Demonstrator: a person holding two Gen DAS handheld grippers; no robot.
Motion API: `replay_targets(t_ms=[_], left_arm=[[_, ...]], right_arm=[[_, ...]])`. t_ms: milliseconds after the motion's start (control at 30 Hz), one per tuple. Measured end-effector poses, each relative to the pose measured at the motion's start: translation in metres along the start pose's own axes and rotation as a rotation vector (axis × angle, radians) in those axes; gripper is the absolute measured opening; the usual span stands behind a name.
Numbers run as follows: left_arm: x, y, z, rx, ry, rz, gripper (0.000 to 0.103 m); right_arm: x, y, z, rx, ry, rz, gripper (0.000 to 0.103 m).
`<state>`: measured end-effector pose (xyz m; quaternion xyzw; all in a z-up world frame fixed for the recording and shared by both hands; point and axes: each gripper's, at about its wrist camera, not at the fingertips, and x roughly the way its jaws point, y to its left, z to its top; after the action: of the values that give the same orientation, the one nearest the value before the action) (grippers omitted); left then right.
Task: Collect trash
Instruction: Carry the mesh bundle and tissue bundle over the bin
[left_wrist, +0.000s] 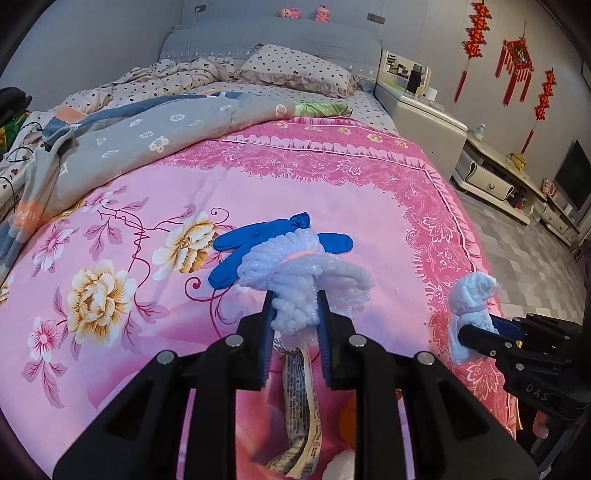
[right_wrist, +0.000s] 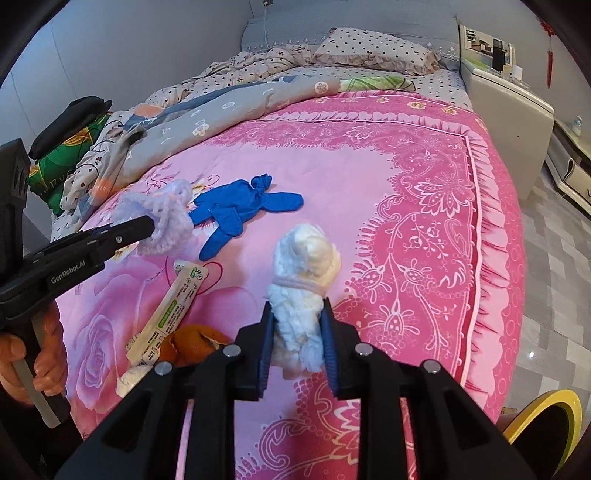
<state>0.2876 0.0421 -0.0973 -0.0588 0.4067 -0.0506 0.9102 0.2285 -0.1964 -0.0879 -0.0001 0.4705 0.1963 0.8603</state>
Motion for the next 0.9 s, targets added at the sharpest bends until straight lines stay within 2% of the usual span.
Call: replay_targets(t_ms=[533,900], left_arm=[[-0.075,-0.02,-0.011,0.013,-0.09,-0.006,0.02],[-0.11,-0.055,-0.017,0.041,-0.132,-0.06,0.02]], right_arm=[[-0.074,-0.015,-0.022,0.048,-0.102,-0.024,0.022],[-0.124,-0.034,-0.039,0.084,-0.174,-0.061,0.023]])
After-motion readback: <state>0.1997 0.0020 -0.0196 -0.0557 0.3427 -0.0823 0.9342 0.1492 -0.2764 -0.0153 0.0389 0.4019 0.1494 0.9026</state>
